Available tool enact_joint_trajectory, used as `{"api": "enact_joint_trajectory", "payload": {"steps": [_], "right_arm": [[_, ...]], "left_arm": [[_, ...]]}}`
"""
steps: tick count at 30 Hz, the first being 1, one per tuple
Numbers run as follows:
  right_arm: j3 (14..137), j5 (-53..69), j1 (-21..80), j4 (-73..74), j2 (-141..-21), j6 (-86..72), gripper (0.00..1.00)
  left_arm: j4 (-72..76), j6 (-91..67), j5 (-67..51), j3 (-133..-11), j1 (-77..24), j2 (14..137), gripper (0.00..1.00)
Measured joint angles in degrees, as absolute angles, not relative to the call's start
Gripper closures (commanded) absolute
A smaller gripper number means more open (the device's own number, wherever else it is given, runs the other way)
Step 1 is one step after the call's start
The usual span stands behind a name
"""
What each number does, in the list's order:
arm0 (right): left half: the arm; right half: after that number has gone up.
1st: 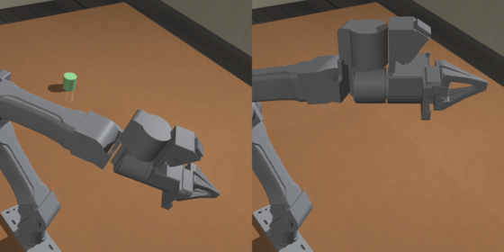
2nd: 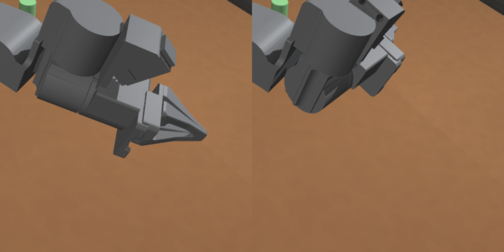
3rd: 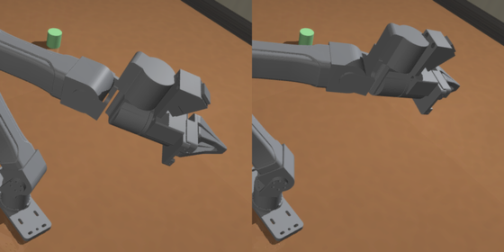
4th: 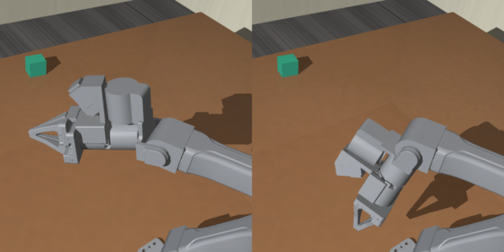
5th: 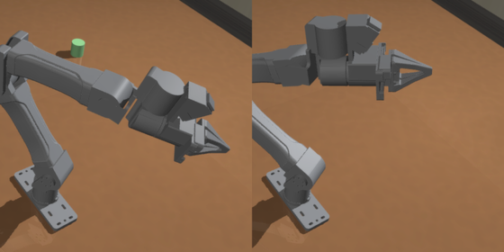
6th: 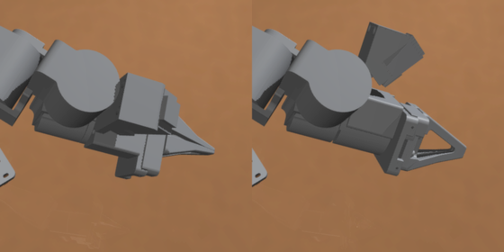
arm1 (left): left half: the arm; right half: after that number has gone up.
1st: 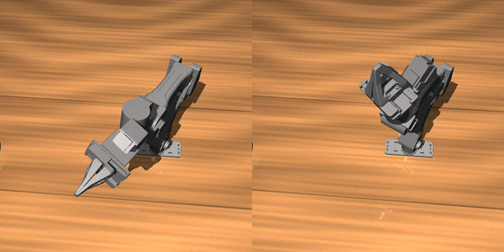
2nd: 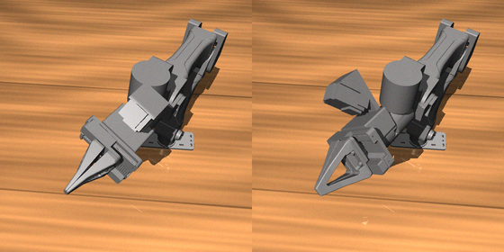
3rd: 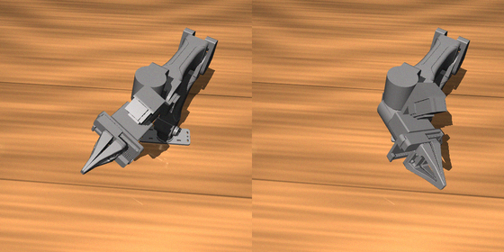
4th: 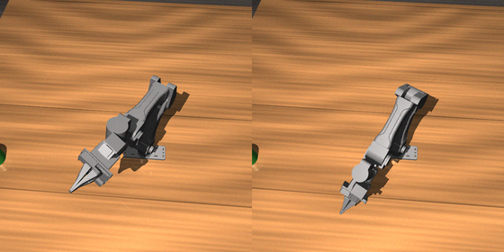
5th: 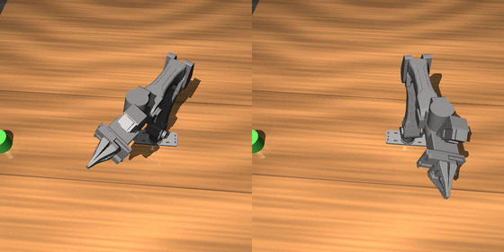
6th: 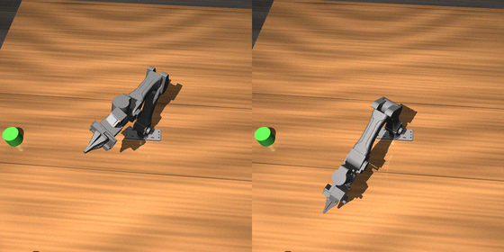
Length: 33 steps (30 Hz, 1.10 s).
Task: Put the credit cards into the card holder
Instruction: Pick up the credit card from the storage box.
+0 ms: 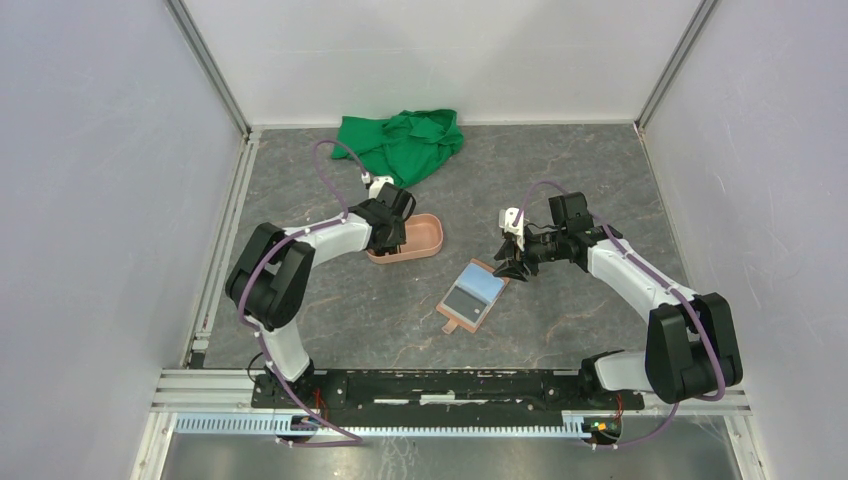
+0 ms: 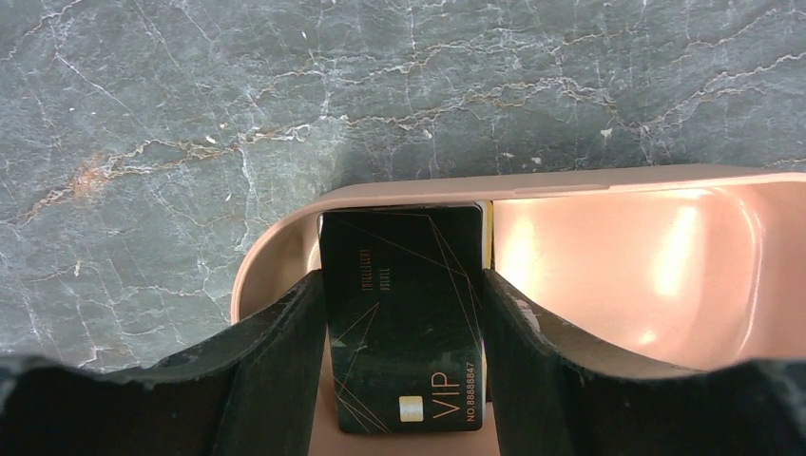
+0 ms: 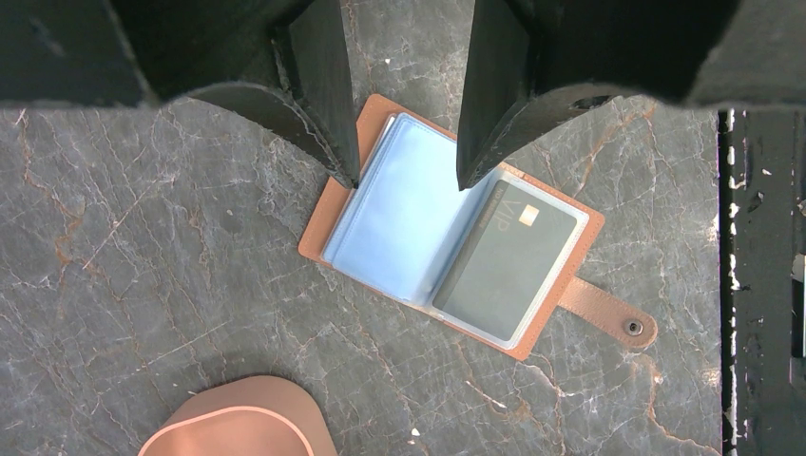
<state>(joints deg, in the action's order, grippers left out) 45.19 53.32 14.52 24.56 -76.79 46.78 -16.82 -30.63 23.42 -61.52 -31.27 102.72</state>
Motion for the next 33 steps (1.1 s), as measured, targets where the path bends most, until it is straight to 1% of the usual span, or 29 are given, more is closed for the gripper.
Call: {"api": "enact_joint_trajectory", "payload": {"steps": [12, 33], "right_arm": [[45.2, 53.3, 14.5, 24.6, -76.8, 46.8, 0.51], [45.2, 53.4, 14.5, 24.8, -77.3, 46.9, 0.51]], "left_arm": [[-16.8, -30.6, 23.0, -61.6, -31.3, 100.3, 0.44], [-10.8, -30.6, 19.2, -58.7, -30.9, 95.7, 0.44]]}}
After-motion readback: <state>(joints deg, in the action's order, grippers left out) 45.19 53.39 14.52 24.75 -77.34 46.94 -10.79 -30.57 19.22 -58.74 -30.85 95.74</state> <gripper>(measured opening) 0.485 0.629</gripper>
